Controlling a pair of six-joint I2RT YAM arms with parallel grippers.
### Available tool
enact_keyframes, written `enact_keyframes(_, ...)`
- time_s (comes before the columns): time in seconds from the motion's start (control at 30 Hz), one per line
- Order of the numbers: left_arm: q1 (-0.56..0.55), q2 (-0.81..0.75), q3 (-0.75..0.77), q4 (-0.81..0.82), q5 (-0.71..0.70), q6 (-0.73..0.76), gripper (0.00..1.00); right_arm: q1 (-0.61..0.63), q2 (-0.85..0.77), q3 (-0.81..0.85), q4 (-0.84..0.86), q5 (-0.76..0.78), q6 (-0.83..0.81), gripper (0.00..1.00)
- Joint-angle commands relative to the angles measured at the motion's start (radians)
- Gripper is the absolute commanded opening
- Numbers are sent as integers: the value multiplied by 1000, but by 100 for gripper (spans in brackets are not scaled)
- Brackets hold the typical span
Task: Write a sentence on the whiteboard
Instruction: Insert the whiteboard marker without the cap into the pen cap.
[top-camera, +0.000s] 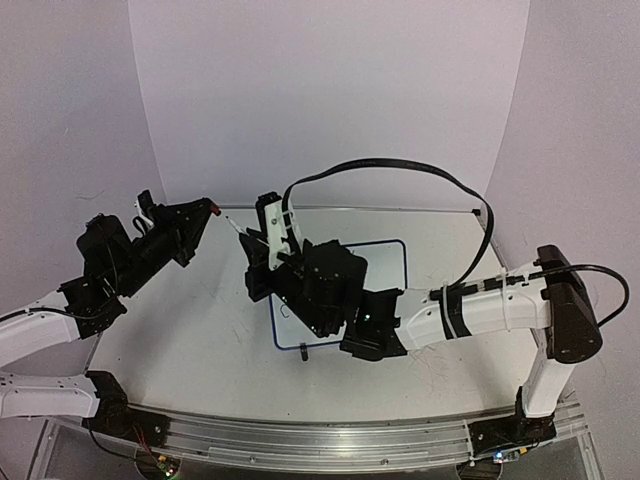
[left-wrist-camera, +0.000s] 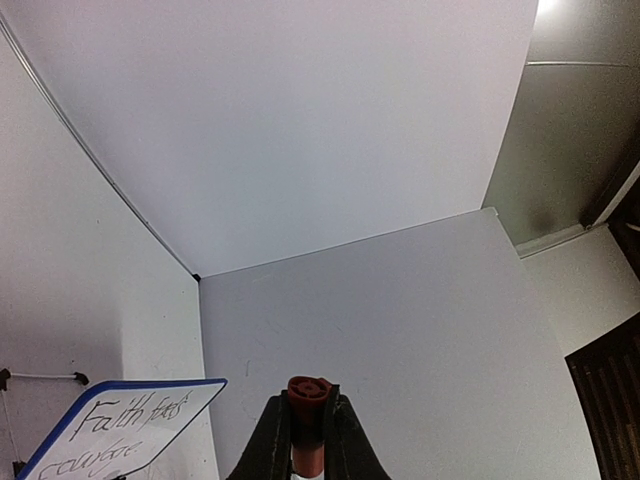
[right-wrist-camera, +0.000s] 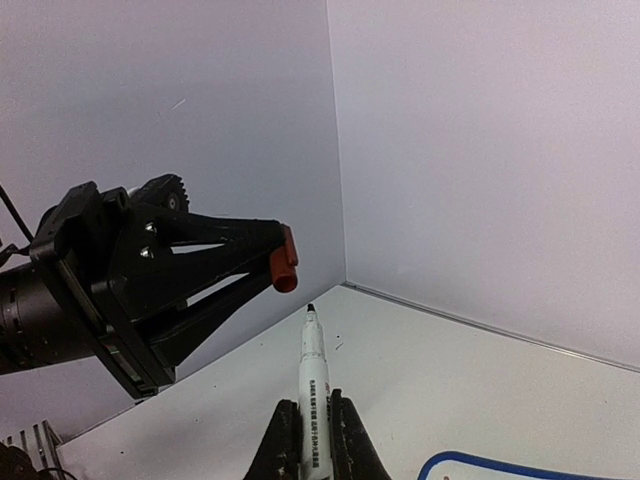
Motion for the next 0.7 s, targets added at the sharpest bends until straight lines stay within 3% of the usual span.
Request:
enact_keyframes(0.0,0,14,13,51,18,-11,0,-2,14,47,42,4,-26,0)
enact_keyframes(0.67,0,31,17,66,47,-18,0,-2,39,73,46,-5,-27,0)
